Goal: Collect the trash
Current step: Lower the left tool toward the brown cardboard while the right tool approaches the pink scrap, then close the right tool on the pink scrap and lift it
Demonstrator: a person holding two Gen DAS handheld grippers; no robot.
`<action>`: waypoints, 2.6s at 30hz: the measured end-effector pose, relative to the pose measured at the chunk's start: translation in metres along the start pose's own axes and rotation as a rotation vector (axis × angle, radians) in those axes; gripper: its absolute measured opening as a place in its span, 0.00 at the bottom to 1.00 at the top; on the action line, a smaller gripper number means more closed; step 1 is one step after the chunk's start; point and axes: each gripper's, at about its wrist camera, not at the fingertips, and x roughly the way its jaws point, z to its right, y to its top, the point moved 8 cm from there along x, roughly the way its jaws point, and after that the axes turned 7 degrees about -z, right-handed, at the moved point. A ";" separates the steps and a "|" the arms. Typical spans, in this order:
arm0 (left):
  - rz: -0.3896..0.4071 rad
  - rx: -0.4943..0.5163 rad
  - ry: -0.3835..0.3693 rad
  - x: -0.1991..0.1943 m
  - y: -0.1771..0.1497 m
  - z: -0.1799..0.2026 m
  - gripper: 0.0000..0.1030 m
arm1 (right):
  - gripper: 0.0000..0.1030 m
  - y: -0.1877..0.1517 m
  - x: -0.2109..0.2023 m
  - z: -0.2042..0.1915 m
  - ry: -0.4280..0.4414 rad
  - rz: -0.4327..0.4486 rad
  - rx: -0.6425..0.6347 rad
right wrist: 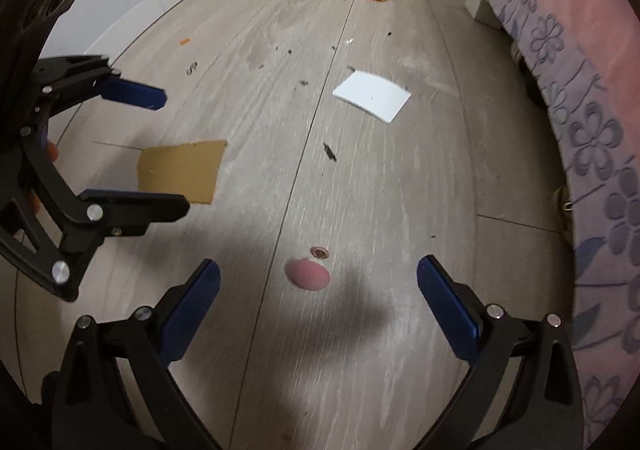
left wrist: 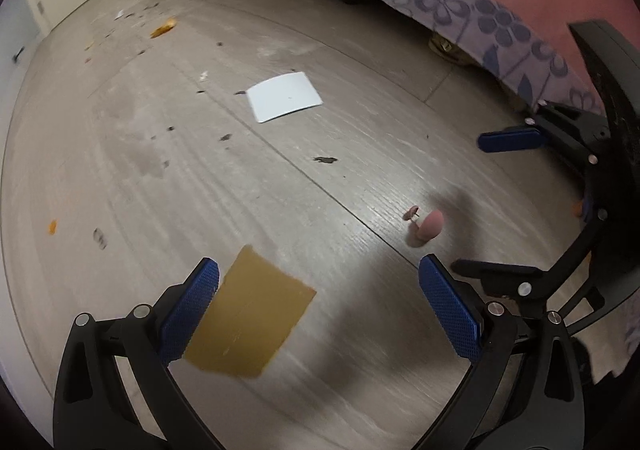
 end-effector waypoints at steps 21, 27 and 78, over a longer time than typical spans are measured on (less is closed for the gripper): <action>-0.005 0.011 -0.011 0.019 -0.010 -0.007 0.94 | 0.71 -0.003 0.038 -0.012 0.000 -0.018 -0.016; 0.011 0.050 -0.008 0.024 -0.009 0.004 0.94 | 0.68 -0.007 0.038 -0.016 -0.013 -0.013 -0.052; -0.040 0.015 0.026 0.028 -0.042 -0.018 0.94 | 0.24 -0.001 0.047 -0.032 0.034 0.001 -0.049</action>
